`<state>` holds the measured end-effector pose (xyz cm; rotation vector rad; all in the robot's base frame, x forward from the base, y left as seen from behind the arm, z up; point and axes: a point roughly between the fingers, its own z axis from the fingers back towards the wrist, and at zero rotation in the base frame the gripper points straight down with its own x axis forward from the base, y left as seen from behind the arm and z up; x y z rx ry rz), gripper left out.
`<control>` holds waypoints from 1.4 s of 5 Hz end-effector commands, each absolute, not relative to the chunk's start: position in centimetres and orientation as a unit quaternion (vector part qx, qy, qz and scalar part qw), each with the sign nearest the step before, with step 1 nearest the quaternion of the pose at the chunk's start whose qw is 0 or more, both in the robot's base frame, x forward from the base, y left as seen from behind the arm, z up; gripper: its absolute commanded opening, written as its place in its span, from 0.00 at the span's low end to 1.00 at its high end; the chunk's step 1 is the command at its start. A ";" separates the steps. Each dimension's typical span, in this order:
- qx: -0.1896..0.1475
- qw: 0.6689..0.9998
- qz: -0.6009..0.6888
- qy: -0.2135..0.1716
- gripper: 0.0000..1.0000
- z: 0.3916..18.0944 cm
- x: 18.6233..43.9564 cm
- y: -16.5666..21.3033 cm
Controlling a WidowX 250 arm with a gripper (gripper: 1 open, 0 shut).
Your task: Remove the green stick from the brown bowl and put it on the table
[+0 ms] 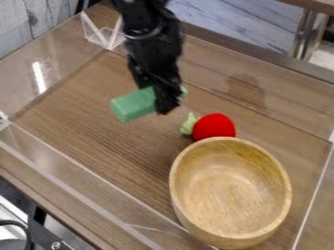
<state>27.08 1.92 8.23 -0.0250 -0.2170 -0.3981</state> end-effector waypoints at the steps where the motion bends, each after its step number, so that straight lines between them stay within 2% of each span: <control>1: -0.010 0.964 -0.229 -0.136 0.00 8.6 29.0 -0.8; 2: -0.014 0.958 -0.256 -0.130 0.00 8.5 28.0 2.2; 3: -0.010 0.963 -0.238 -0.127 0.00 8.2 27.5 2.4; 5: -0.005 0.970 -0.208 -0.126 0.00 9.3 27.9 4.3; 7: 0.007 0.976 -0.178 -0.125 0.00 9.2 28.8 9.0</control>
